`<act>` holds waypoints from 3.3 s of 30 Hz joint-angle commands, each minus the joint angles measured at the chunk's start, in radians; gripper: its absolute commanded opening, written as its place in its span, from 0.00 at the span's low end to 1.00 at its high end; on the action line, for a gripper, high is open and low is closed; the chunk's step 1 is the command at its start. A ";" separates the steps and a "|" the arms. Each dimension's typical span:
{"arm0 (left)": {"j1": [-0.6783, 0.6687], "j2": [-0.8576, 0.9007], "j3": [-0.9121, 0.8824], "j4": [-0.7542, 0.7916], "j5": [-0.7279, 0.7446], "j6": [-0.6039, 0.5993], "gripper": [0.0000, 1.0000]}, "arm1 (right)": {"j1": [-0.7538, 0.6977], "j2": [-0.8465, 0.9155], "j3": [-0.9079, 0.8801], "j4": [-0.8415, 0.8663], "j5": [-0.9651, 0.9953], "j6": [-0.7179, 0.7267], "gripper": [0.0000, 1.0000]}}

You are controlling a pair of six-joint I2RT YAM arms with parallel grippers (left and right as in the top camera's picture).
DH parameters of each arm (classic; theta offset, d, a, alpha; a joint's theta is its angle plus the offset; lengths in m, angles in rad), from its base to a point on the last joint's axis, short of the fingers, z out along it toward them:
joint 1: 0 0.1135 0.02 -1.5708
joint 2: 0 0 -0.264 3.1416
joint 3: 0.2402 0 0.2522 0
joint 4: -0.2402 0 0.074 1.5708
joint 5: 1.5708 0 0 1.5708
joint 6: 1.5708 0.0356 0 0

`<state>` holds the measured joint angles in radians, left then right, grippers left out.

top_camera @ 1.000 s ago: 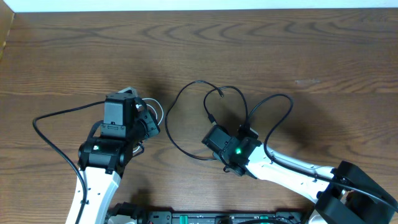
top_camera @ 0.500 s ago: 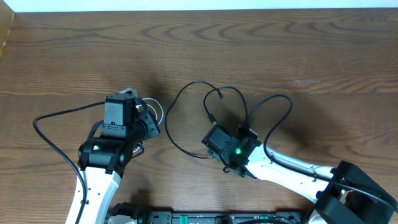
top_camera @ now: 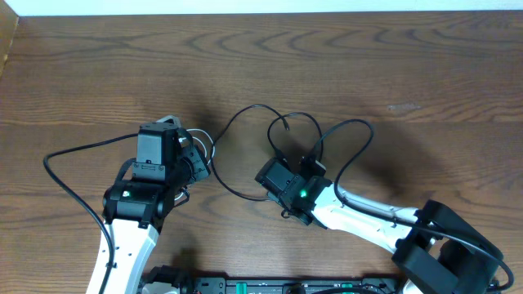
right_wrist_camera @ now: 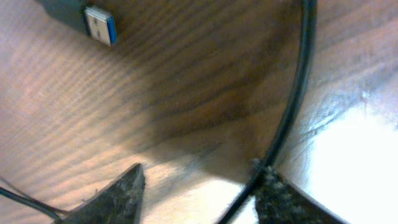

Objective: Untangle cables

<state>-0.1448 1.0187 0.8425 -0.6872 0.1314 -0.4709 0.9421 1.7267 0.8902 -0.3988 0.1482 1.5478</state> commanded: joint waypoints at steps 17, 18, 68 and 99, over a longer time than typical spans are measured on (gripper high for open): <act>0.004 -0.009 -0.006 0.010 -0.009 0.006 0.27 | -0.105 -0.164 -0.034 -0.018 0.016 -0.482 0.01; 0.004 -0.009 -0.006 0.010 -0.009 0.006 0.27 | -0.119 -0.196 -0.034 -0.030 0.021 -0.497 0.01; 0.004 -0.009 -0.006 -0.007 0.017 0.006 0.27 | -1.221 -0.028 1.478 -0.788 -0.186 -1.537 0.01; 0.003 -0.009 -0.006 0.032 0.149 0.033 0.27 | -1.829 0.324 1.544 -0.649 0.003 -1.493 0.01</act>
<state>-0.1448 1.0187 0.8417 -0.6682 0.2646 -0.4473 -0.8246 2.0739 2.4218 -1.0573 0.1112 0.0074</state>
